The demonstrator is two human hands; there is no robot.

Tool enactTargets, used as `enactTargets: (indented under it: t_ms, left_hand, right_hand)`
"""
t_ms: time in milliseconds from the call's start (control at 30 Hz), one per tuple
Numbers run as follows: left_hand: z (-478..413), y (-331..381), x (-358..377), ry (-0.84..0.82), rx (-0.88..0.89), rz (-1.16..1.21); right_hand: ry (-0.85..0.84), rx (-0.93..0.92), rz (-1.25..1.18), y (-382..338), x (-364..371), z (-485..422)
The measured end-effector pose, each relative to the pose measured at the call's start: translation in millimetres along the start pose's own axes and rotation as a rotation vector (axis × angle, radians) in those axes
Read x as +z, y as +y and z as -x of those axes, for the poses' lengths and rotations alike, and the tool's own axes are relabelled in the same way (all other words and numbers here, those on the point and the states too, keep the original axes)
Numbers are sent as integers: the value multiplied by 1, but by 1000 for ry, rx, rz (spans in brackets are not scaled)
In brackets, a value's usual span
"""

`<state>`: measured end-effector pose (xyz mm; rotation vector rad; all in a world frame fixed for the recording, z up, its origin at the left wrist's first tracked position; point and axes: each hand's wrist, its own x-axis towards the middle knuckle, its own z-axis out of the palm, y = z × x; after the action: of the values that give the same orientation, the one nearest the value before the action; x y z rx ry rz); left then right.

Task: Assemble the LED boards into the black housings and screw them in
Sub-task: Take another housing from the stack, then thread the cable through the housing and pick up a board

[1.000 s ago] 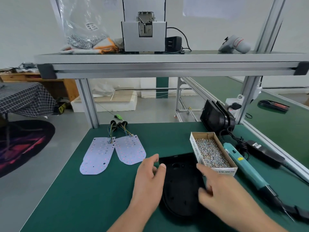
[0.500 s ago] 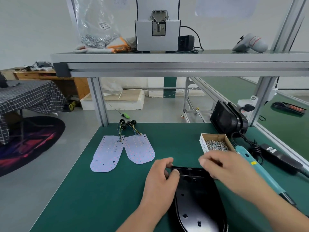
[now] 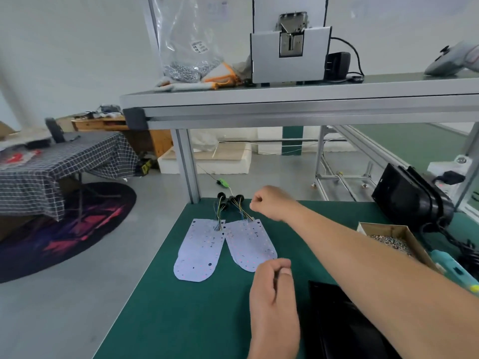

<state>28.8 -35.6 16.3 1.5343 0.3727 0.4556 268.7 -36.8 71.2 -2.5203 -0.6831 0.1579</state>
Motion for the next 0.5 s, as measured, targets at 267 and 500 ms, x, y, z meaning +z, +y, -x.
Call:
enactTargets:
  t_ms: [267,500]
  left_hand:
    - [-8,2,-3,68,-20,41]
    - [-13,1,-2,65,-32,71]
  right_hand:
    - [46,-47,94,-19,34,-43]
    - [-7,-4,96,-17,43,-60]
